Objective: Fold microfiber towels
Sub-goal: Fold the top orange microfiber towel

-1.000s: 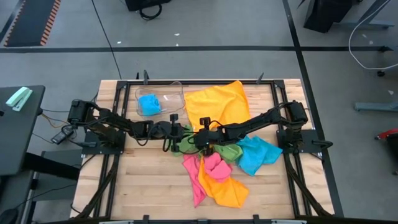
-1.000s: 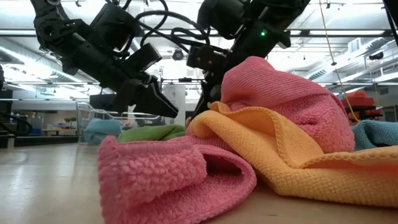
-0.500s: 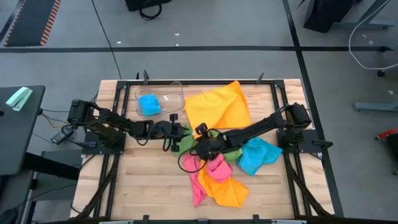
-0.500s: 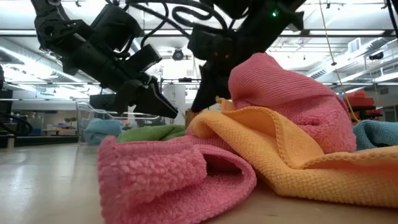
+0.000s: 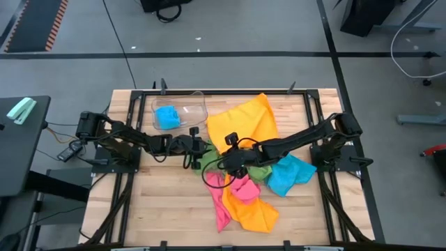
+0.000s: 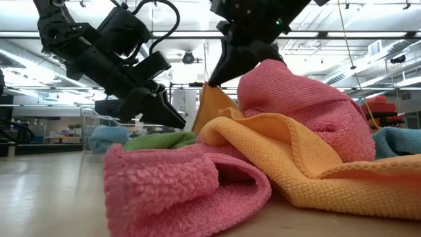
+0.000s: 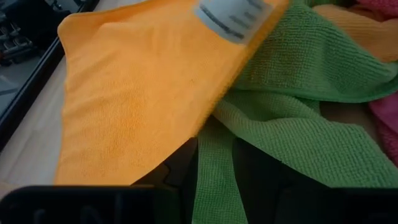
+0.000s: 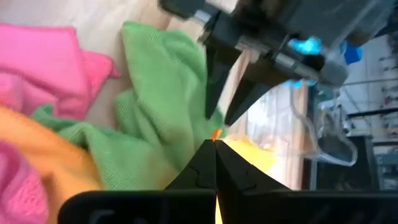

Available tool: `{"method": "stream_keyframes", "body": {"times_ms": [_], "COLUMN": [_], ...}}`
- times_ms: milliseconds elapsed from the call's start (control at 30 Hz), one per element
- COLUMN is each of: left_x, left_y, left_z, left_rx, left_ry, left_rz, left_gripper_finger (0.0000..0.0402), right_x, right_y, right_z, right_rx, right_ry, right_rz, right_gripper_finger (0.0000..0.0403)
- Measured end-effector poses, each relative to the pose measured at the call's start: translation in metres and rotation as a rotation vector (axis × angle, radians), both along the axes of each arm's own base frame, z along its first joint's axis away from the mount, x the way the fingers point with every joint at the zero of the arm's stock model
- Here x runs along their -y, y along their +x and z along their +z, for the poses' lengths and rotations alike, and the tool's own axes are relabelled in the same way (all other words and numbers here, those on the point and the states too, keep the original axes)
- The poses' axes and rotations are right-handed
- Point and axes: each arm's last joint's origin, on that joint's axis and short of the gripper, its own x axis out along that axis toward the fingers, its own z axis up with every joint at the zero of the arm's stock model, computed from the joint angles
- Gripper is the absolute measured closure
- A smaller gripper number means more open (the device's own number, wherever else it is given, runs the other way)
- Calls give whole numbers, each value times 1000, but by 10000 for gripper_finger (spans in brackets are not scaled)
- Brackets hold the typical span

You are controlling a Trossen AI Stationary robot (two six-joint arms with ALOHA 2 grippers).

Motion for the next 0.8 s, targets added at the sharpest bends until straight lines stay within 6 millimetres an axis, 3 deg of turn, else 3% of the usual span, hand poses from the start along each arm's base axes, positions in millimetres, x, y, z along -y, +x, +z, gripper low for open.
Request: {"method": "stream_keyframes", "body": {"times_ms": [300,533,800], "left_x": [0,0,-1], "left_y": [0,3,5], "left_z": [0,5,-1], "left_rx": [7,58,43], "left_ry": [-14,-14,32], "left_rz": [4,4,-10], "left_gripper_finger": [289,245,201], "right_x": [1,2,1], "right_y": [-6,-10,-12], "right_z": [10,22,21], "right_rx": [25,71,66], "right_ry": [7,39,52], "right_rz": [-53,-72,-79], "right_gripper_finger": [402,402,403]}}
